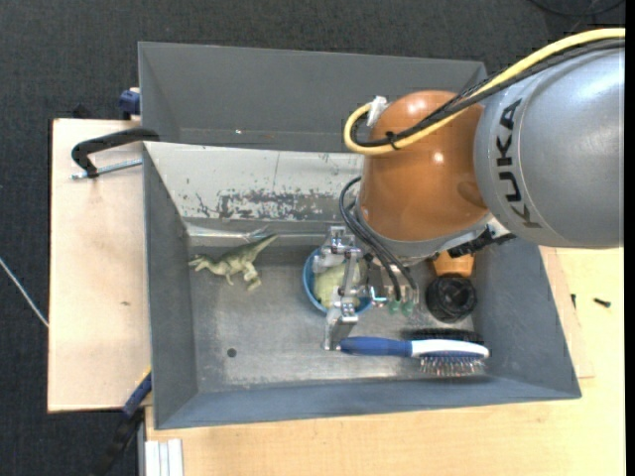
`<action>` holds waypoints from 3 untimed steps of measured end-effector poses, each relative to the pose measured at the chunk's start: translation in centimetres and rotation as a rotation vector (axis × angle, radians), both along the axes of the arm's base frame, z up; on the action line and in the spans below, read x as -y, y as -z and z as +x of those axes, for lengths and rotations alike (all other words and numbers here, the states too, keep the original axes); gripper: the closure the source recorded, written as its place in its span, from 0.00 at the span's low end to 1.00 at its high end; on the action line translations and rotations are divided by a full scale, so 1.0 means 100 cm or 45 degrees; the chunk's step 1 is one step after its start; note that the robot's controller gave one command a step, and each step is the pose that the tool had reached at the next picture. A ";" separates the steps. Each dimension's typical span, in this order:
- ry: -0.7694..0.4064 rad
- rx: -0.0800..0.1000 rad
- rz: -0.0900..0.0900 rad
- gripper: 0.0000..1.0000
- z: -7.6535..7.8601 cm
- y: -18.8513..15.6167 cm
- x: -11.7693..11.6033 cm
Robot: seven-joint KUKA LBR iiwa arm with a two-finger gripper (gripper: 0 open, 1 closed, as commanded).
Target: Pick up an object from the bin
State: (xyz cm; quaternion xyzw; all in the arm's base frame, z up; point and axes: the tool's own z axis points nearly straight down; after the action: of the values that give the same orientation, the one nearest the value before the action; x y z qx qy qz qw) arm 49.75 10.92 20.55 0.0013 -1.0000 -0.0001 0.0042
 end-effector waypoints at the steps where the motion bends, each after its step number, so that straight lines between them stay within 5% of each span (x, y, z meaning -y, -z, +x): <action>1: 0.042 0.020 -0.001 0.00 0.072 0.049 0.065; 2: -0.028 0.040 0.005 0.00 0.092 0.107 0.077; 3: -0.030 0.018 0.002 1.00 0.087 0.110 0.078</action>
Offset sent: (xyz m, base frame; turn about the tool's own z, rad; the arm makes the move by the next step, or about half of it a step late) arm 0.0686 -0.0614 -0.0468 0.0270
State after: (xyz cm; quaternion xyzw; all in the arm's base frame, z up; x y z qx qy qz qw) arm 58.42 3.17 9.51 0.0130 -0.9999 -0.0008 -0.0029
